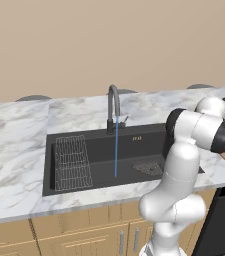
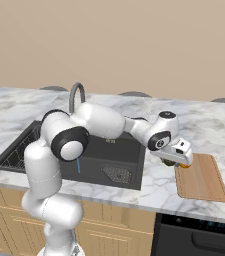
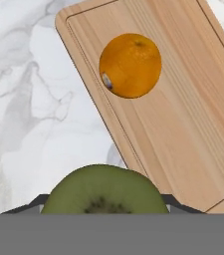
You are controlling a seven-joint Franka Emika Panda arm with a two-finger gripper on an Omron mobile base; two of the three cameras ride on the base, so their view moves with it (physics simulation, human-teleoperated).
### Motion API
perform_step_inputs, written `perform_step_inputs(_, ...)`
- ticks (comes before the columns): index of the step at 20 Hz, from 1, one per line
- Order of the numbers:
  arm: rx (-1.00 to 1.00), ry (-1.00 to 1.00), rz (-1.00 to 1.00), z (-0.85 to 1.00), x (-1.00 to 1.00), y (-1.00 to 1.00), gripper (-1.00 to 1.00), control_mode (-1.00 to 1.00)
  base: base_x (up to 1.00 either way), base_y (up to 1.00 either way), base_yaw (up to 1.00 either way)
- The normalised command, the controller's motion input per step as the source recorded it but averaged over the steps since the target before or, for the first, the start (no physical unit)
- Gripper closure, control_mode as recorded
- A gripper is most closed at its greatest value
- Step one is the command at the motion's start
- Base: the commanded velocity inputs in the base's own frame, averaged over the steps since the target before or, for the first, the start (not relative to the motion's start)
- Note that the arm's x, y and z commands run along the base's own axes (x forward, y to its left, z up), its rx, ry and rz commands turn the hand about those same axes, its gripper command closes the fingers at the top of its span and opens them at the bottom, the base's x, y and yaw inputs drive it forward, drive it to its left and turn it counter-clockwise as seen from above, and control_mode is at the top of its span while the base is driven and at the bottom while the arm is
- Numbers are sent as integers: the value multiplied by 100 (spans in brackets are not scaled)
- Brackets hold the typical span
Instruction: Pick the orange, kiwi from the sink and place them on the cutting board to airdry. Then turn off the sink faucet.
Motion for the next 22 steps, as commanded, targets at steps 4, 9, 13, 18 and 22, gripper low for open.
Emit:
perform_step_inputs(4, 0, 0, 0, -1, -4, -18, 100, -100, 0, 0, 0)
perform_step_inputs(9, 0, 0, 0, -1, -3, -20, 100, -100, 0, 0, 0)
perform_step_inputs(13, 0, 0, 0, -4, -3, -21, 100, -100, 0, 0, 0)
perform_step_inputs(18, 0, 0, 0, -5, -3, -20, 100, -100, 0, 0, 0)
perform_step_inputs(22, 0, 0, 0, -6, -3, -18, 100, -100, 0, 0, 0)
